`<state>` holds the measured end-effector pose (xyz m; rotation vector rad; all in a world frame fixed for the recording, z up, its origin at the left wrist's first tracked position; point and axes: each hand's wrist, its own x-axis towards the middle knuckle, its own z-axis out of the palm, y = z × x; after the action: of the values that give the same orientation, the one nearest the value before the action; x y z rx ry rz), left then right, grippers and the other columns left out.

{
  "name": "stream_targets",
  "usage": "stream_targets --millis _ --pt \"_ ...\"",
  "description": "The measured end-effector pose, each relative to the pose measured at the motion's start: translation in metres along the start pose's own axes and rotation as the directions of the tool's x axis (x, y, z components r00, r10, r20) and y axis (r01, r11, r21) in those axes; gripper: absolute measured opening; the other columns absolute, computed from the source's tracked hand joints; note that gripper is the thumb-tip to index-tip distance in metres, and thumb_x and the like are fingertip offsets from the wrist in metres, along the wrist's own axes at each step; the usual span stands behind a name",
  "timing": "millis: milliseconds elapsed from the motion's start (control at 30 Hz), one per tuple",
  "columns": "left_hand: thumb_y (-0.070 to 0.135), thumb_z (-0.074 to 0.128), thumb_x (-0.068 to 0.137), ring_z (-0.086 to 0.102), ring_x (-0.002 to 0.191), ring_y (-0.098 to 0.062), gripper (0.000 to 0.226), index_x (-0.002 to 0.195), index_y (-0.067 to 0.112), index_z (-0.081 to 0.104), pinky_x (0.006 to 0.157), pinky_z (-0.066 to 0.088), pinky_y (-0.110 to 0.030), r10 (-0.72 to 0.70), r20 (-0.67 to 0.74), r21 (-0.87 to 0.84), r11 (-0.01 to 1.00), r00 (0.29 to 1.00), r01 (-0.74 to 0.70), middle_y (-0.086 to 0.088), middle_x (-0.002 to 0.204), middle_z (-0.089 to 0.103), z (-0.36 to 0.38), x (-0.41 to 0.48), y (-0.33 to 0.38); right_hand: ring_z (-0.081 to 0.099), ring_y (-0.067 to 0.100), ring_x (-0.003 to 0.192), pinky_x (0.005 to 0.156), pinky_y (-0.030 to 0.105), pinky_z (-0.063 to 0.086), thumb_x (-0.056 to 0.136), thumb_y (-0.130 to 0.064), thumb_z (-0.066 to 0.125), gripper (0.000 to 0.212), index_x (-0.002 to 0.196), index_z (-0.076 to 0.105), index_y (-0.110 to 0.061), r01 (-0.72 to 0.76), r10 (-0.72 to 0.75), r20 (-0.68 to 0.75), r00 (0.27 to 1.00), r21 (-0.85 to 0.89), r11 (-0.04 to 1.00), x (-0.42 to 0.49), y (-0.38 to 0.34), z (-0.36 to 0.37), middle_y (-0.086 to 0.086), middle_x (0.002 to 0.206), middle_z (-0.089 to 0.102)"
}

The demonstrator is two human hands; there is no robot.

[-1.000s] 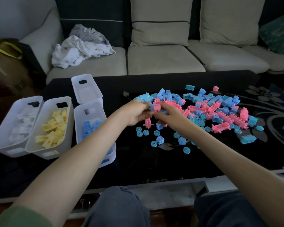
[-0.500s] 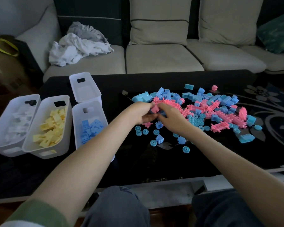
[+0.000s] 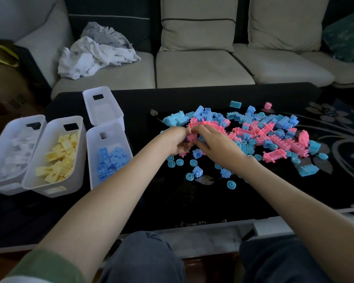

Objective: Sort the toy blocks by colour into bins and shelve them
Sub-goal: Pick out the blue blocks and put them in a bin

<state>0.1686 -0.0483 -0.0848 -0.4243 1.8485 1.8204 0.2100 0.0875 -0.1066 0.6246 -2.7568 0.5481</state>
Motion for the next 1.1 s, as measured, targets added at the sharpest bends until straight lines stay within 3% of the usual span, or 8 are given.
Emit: stream_targets --millis 133,367,467,533,667,800,967,1100 --pt "0.017 0.049 0.098 0.048 0.049 -0.009 0.011 0.091 0.011 0.056 0.041 0.042 -0.017 0.043 -0.047 0.103 0.994 0.998 -0.038 -0.002 0.067 0.052 0.001 -0.001 0.006 0.051 0.016 0.071 0.064 0.039 0.052 0.095 -0.024 0.051 0.019 0.112 0.048 -0.014 0.013 -0.013 -0.008 1.0 0.059 0.998 -0.001 0.001 -0.002 0.0 0.106 0.053" --pt "0.016 0.042 0.1 0.047 0.055 -0.011 0.012 0.103 0.011 0.052 0.054 0.044 -0.02 0.129 -0.153 0.198 0.975 0.98 -0.098 -0.004 0.075 0.051 0.0 -0.004 0.007 0.047 0.012 0.074 0.067 0.027 0.044 0.096 -0.019 0.05 0.013 0.106 0.049 -0.012 0.067 -0.069 0.032 0.997 0.079 0.995 0.001 0.002 -0.004 -0.006 0.098 0.045" --pt "0.019 0.042 0.1 0.05 0.058 -0.01 0.029 0.126 0.009 0.047 0.052 0.046 -0.02 0.164 -0.212 0.265 0.958 0.963 -0.105 -0.005 0.089 0.053 -0.011 -0.001 0.005 0.049 0.01 0.074 0.071 0.026 0.045 0.097 -0.021 0.048 0.013 0.108 0.048 -0.014 0.023 -0.03 0.098 0.995 0.08 0.997 0.0 0.008 -0.006 -0.005 0.102 0.047" --pt "0.023 0.043 0.1 0.053 0.062 -0.011 0.035 0.131 0.009 0.044 0.051 0.047 -0.02 0.239 -0.225 0.373 0.917 0.945 -0.143 -0.006 0.094 0.054 -0.019 -0.003 0.006 0.051 0.01 0.081 0.075 0.026 0.045 0.097 -0.023 0.047 0.021 0.116 0.046 -0.014 -0.043 0.033 0.153 0.988 0.065 0.997 -0.001 0.012 -0.006 -0.001 0.114 0.05" --pt "0.024 0.044 0.1 0.056 0.061 -0.009 0.025 0.117 0.007 0.051 0.052 0.049 -0.017 0.305 -0.109 0.496 0.842 0.946 -0.214 -0.003 0.081 0.056 -0.038 -0.021 0.003 0.059 0.018 0.093 0.082 0.036 0.051 0.097 -0.029 0.047 0.038 0.132 0.034 -0.02 -0.084 0.076 0.262 0.962 0.019 0.996 0.001 0.011 -0.004 0.002 0.129 0.05" --pt "0.024 0.045 0.1 0.06 0.066 -0.009 0.018 0.085 0.016 0.05 0.064 0.052 -0.02 0.352 -0.022 0.531 0.797 0.936 -0.288 -0.005 0.086 0.058 -0.058 -0.046 0.002 0.055 0.019 0.108 0.091 0.038 0.048 0.097 -0.033 0.044 0.031 0.127 0.043 -0.025 0.011 0.036 0.439 0.898 -0.104 0.994 0.003 0.009 -0.001 -0.001 0.123 0.052" --pt "0.029 0.048 0.098 0.062 0.069 -0.009 0.014 0.095 0.015 0.05 0.071 0.054 -0.023 0.442 -0.055 0.562 0.755 0.895 -0.338 0.0 0.088 0.058 -0.092 -0.074 0.002 0.054 0.021 0.102 0.085 0.037 0.049 0.099 -0.031 0.038 0.032 0.128 0.047 -0.022 0.08 0.061 0.43 0.901 -0.301 0.95 0.002 -0.002 0.006 0.001 0.114 0.053" --pt "0.032 0.05 0.097 0.063 0.07 -0.012 0.016 0.103 0.018 0.05 0.071 0.053 -0.027 0.529 -0.149 0.547 0.748 0.835 -0.376 0.0 0.088 0.058 -0.127 -0.09 0.001 0.054 0.016 0.102 0.088 0.033 0.049 0.098 -0.029 0.042 0.03 0.127 0.048 -0.022 0.021 0.025 0.32 0.947 -0.139 0.99 0.008 -0.022 -0.005 0.001 0.121 0.054"
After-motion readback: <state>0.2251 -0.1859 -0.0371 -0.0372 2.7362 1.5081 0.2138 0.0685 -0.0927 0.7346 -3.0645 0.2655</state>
